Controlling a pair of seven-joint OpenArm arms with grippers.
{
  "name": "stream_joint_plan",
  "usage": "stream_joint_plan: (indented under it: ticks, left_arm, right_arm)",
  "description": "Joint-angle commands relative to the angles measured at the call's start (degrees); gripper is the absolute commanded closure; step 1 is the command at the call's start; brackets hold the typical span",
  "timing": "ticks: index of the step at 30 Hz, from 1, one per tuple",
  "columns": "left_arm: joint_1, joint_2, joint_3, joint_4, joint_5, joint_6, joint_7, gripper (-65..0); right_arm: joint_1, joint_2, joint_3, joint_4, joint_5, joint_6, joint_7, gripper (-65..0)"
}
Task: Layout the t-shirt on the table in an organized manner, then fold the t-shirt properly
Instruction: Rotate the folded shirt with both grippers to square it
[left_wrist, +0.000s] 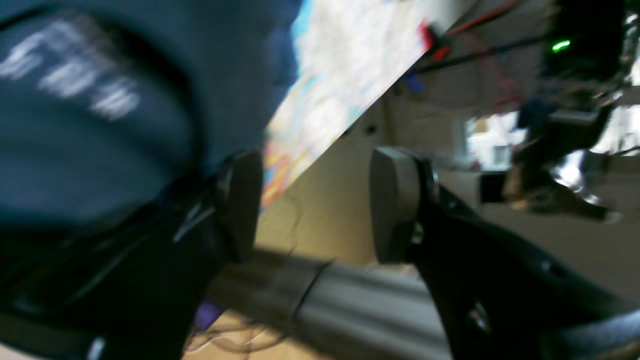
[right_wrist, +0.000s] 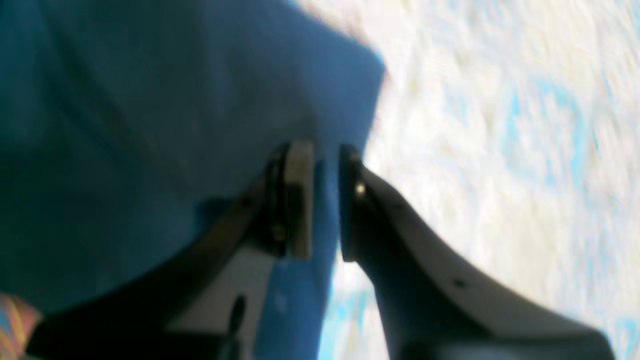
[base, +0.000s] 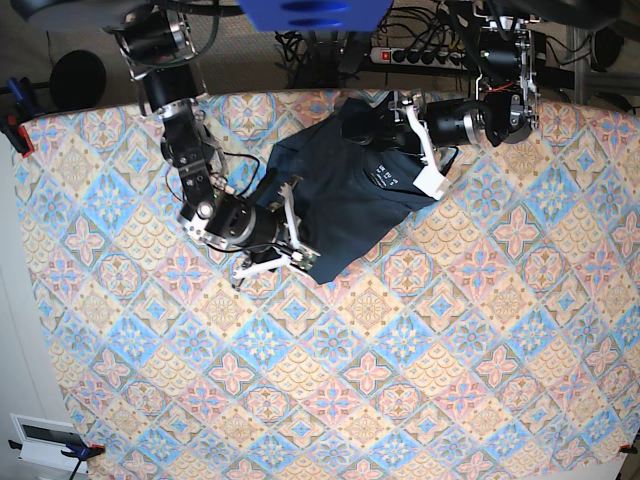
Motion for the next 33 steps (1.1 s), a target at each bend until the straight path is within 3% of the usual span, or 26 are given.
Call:
stream_joint_plan:
  ticks: [1, 7, 15, 17, 21, 25, 33]
  left_arm:
    - [0.1, 0.3, 0.8, 0.9, -0.7, -0.2, -0.5, -33.1]
    - [0.2, 2.4, 5.8, 0.9, 4.1, -0.2, -0.7, -33.1]
    - [-2.0, 2.8, 11.1, -2.0, 15.6, -0.1, -4.0, -31.4]
    - [-2.9, 2.7, 11.1, -4.7, 16.6, -0.1, -4.4, -24.4]
    - [-5.8, 2.7, 11.1, -10.2, 18.9, -0.1, -4.4, -2.0]
    - [-7.9, 2.4, 11.1, -13.6, 21.0, 0.0, -4.4, 0.0]
    - [-9.4, -0.5, 11.0, -14.1, 27.3, 0.0, -4.6, 0.0]
  right_arm:
    - [3.1, -0.4, 0.5, -0.2, 0.0, -0.5, 1.3, -8.6]
    - [10.5, -3.1, -1.2, -7.7, 0.0, -0.5, 1.4, -8.6]
    - [17.3, -7.9, -8.4, -20.2, -0.2, -0.5, 1.7, -8.6]
    - [18.9, -8.4, -10.6, -22.8, -0.2, -0.5, 1.7, -8.6]
    - [20.6, -8.4, -15.3, -28.6, -0.3, -0.5, 1.8, -8.6]
    - [20.8, -7.5, -17.9, -30.6, -0.3, -0.5, 1.4, -8.6]
    - [20.3, 2.2, -18.4, -29.0, -0.3, -0.5, -1.5, -8.5]
